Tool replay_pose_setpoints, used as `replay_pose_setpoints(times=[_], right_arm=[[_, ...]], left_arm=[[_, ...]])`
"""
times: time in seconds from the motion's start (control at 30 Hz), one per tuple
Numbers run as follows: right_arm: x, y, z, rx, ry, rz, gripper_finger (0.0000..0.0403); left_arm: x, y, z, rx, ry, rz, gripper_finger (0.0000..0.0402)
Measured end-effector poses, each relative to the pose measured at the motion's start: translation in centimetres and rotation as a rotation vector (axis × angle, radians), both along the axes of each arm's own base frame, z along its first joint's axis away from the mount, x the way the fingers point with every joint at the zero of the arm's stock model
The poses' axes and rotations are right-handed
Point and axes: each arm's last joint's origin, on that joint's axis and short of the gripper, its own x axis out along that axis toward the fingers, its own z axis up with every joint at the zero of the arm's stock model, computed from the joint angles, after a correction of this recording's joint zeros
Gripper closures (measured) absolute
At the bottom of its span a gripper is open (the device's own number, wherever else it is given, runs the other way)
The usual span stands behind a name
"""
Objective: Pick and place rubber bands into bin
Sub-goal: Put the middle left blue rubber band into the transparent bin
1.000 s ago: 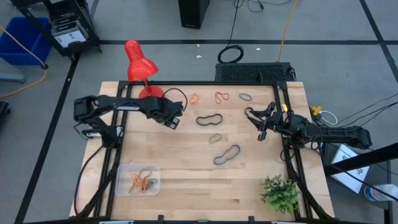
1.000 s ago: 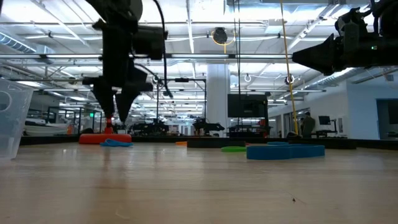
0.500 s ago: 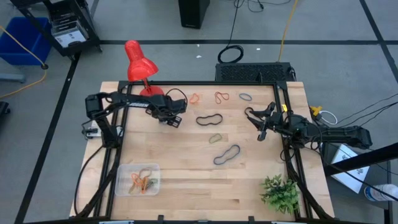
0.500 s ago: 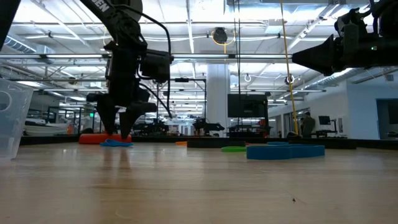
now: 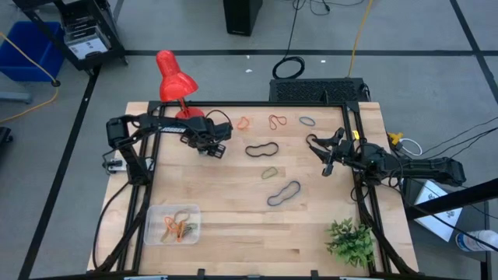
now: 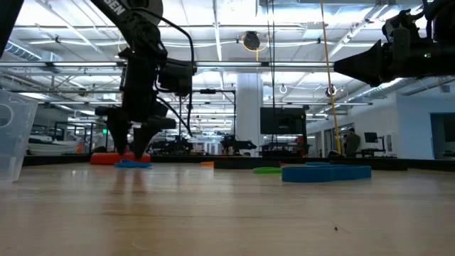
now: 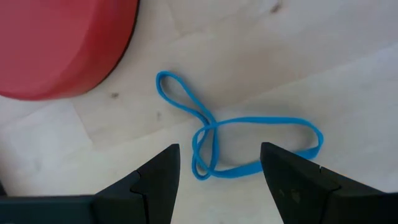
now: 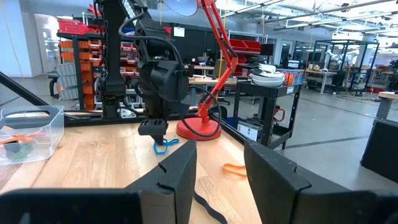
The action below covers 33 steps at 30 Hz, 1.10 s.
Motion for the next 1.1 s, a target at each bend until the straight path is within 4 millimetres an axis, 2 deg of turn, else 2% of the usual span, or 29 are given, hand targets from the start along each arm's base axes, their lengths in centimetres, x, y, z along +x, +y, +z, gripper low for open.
replay_pose_setpoints(times=[0.2,0.33,0.67,1.1], right_arm=[[0.0,0.0,0.0,0.000,0.000,0.000,0.0273],[0.0,0.0,0.0,0.000,0.000,0.000,0.0273],[0.0,0.0,0.0,0.000,0.000,0.000,0.0273],[0.0,0.0,0.0,-0.004,0.002,0.000,0.0273]], left_arm=[[-0.5,-0.1,-0.8,-0.008,0.007,0.029,0.0177],[-0.9,0.0,-1.1,-0.034,0.013,0.035,0.0208],[-0.2,0.3,-1.1,-0.006,-0.058,0.004,0.0299],[-0.2,0.3,-1.1,-0.006,-0.055,-0.008,0.0348]])
